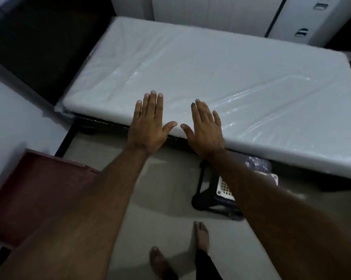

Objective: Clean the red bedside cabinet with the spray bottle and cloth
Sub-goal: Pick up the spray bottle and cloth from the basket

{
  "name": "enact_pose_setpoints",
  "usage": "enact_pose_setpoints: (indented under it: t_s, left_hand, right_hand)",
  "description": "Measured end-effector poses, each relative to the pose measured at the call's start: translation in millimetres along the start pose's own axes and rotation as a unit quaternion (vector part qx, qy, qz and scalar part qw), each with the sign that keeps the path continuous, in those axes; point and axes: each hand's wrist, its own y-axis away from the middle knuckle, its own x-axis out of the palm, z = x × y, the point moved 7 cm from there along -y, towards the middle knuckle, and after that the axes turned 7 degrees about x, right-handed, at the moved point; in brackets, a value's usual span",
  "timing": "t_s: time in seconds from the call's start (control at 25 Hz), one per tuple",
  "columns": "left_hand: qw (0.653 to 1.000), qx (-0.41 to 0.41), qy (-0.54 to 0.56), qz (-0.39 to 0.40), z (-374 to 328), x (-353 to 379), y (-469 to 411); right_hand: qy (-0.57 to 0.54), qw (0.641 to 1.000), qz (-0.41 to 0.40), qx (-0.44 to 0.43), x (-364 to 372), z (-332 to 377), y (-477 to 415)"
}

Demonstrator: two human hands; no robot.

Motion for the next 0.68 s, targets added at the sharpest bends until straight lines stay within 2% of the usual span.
enact_pose_setpoints:
  t_s: [0.12, 0.36, 0.56, 0.68]
  left_hand:
    - [0.998, 0.044, 0.024, 0.029, -48.2, 34.9, 3.2]
    - [0.988, 0.121, 0.072, 0.059, -146.4, 98.1, 32.2]
    - [0.972, 0.167, 0.108, 0.129, -208.9, 156.0, 58.3]
    - [0.958, 0.182, 0.125, 0.181, -238.4, 194.8, 70.8]
  right_hand:
    - [0.016, 0.998, 0.005, 0.069, 11.1, -51.4, 31.7]
    - [0.015, 0.989, 0.030, 0.146, 44.1, -134.2, 104.9]
    - [0.027, 0.979, 0.041, 0.199, 62.1, -200.7, 148.4]
    - [0.021, 0.974, 0.007, 0.227, 64.1, -237.0, 164.2]
